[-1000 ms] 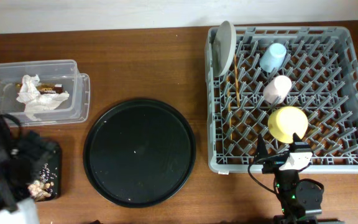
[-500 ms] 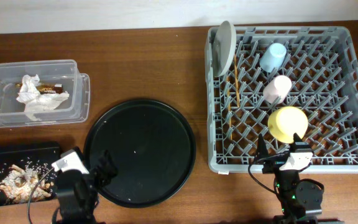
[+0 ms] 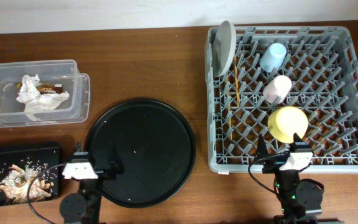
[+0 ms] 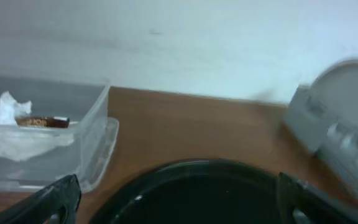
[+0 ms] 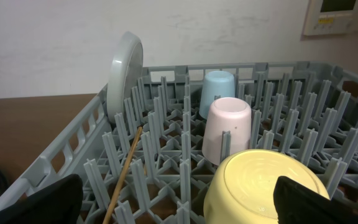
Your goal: Sort waste into correct bins and load items into the dishwasher rack
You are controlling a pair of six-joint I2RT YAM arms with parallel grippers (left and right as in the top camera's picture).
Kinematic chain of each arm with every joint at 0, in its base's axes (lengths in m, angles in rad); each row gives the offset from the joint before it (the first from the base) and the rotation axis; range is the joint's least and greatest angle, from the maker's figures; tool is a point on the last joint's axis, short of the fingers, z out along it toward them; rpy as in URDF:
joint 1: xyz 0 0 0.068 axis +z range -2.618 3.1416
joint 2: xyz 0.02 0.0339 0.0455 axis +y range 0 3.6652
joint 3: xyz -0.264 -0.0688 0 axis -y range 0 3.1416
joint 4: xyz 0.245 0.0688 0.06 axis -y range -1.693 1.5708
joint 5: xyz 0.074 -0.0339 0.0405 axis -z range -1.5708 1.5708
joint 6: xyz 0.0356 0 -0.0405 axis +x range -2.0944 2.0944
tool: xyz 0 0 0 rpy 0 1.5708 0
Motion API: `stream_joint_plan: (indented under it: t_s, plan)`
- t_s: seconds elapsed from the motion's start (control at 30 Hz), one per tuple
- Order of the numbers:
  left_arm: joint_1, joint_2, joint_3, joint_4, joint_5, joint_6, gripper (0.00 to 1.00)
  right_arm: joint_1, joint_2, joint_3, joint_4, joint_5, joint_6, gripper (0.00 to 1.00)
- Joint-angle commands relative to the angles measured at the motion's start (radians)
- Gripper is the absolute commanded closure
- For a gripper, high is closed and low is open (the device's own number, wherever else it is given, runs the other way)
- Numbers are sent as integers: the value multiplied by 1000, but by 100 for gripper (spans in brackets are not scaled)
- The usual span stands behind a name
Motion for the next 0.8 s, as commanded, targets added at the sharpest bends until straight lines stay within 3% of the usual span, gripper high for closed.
stream_joint_plan:
  t_s: [0.0,0.13,0.77]
  plan:
    - [-10,-7,-9,-12,6,188,1,-5,-7,-7,-4,9,-8,2]
    - [-10,-7,-9,-20,-92,198,1,-5,-7,-7,-4,9,-8,2]
    - [-10,-7,-9,-19,-87,215,1,-5,-7,-7,-4,9,-8,2]
